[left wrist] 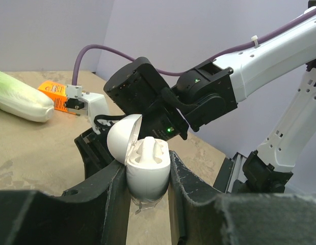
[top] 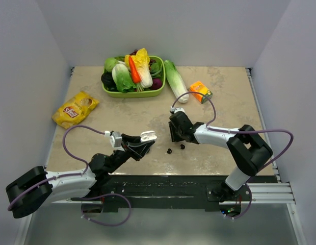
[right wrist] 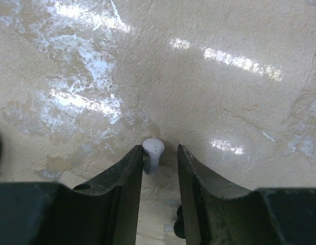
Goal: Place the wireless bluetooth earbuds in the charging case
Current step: Pick up the earbud from the center of the board.
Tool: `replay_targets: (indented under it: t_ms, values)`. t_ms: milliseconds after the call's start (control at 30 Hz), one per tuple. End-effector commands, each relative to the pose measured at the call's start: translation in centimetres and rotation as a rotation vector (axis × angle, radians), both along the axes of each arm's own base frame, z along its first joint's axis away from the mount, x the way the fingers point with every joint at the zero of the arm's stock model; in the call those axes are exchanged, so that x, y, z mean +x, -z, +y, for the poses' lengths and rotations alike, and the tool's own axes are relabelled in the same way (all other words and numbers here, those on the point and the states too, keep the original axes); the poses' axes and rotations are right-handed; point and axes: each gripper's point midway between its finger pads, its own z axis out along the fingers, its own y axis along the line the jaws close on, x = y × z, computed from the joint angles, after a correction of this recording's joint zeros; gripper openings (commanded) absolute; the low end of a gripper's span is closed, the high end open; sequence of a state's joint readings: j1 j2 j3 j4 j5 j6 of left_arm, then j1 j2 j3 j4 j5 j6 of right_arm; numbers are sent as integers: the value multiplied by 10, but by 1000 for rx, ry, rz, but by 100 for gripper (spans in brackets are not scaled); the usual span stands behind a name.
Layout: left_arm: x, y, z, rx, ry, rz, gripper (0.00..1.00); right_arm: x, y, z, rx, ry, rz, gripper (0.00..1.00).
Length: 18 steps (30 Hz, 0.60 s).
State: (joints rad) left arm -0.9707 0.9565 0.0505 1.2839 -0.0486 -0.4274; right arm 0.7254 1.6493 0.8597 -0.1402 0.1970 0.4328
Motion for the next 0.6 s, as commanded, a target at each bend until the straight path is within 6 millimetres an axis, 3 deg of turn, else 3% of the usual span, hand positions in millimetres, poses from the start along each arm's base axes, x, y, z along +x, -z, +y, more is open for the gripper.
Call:
replay_targets:
  t_ms: [0,133,567]
  values:
    - [-33,61,43,29,12,19,0,2,-9,-12,-38,23,-28,35]
    - [-33,62,43,32,16,24,0,2,-8,-12,-36,24,-29,31]
    - [-33,61,42,32,16,22,0,1,-19,-8,-1,18,-44,31]
